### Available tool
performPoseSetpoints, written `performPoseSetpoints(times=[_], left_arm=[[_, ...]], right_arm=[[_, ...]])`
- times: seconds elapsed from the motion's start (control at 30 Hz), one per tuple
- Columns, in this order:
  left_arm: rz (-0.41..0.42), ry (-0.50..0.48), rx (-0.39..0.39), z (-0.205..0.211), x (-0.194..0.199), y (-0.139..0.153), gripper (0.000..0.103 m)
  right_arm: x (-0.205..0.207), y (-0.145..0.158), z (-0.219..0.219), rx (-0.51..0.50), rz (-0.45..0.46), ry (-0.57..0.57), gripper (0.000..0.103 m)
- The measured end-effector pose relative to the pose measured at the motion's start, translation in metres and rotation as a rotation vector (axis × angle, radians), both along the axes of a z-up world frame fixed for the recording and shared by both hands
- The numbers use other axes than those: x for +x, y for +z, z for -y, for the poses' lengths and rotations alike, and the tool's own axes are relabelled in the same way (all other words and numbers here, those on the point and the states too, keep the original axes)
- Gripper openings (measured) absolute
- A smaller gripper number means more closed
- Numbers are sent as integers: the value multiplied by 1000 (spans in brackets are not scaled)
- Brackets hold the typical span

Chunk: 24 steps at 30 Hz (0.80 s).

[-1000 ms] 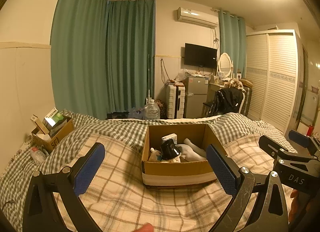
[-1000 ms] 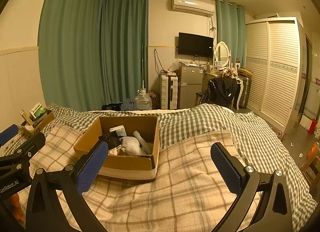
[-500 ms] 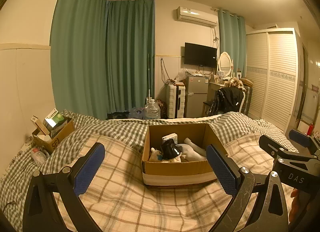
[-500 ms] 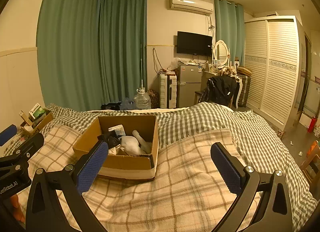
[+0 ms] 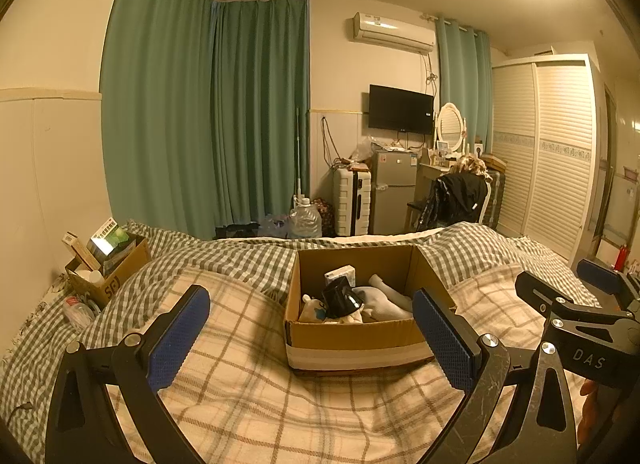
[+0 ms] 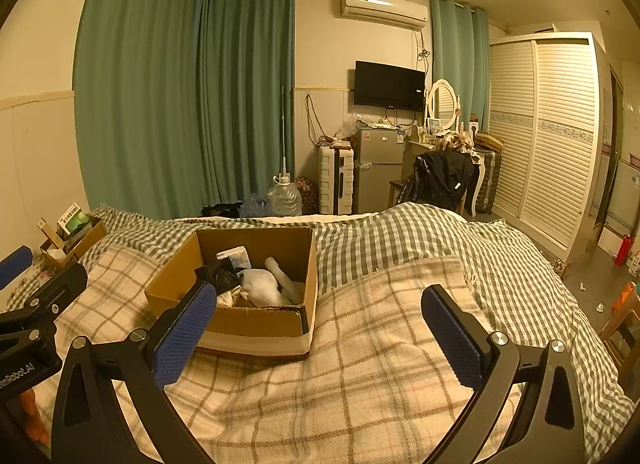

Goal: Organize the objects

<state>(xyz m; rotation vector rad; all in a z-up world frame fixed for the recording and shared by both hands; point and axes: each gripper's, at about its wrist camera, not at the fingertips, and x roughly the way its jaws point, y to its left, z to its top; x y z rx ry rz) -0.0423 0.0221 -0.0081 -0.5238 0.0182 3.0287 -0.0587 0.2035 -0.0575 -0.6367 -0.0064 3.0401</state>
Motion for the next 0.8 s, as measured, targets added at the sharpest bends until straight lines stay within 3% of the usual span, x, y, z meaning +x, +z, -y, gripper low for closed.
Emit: performPoseSetpoints(times=[0.8], left_arm=[[10, 4, -9, 5, -2, -5, 103]], right_arm=[[0, -3, 2, 7, 11, 3, 103]])
